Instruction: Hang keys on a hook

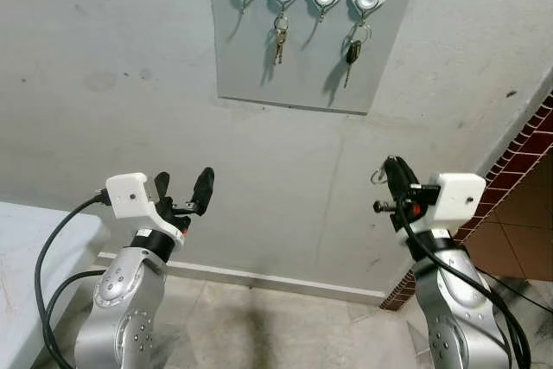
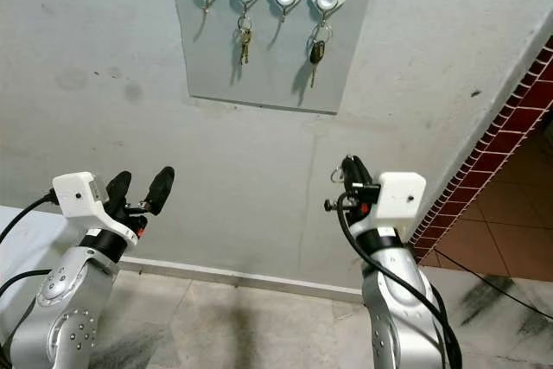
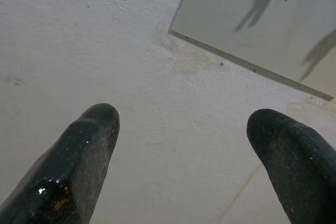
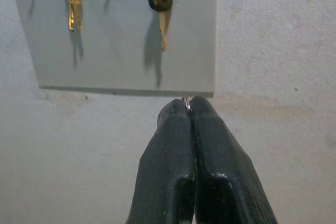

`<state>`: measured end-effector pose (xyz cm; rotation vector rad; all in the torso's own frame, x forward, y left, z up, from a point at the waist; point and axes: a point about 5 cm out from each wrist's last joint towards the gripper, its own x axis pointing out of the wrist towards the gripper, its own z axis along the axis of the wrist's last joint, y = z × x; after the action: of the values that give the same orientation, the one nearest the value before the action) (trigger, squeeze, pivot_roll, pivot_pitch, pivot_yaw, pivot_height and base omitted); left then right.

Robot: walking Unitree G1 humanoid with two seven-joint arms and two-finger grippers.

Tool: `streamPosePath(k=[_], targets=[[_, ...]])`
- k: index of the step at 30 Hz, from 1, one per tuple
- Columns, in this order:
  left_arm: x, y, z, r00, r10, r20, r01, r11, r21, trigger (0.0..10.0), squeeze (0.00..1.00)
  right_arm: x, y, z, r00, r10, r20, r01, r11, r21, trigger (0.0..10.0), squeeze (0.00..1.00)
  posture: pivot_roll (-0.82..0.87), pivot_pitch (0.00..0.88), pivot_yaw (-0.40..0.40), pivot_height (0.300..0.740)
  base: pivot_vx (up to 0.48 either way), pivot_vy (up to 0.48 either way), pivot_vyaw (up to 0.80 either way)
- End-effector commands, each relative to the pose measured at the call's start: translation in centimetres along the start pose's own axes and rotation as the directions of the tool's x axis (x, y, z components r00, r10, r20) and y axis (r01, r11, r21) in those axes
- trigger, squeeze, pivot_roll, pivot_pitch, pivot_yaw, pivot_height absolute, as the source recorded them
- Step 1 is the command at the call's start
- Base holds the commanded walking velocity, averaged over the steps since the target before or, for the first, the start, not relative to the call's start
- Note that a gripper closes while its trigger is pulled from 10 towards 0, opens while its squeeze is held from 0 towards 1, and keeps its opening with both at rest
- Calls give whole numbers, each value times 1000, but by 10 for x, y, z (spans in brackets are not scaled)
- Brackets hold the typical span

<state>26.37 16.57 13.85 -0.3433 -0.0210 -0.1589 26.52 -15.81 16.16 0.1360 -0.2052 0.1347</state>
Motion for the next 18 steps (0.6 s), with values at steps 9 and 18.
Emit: streamPosePath(k=[9,18], targets=[[8,-5,-2,999,-33,-22,32,999,-10,10000,0,0,-1,-2,1000,-12,-17,12,1000,-4,10000,0,-22,0,-16,732,104,0,0],[8,-4,0,999,-38,-22,38,999,-9,10000,0,-1,0,-4,1000,-14,-21,14,1000,2,10000,0,-18,0,-13,732,370,0,0]])
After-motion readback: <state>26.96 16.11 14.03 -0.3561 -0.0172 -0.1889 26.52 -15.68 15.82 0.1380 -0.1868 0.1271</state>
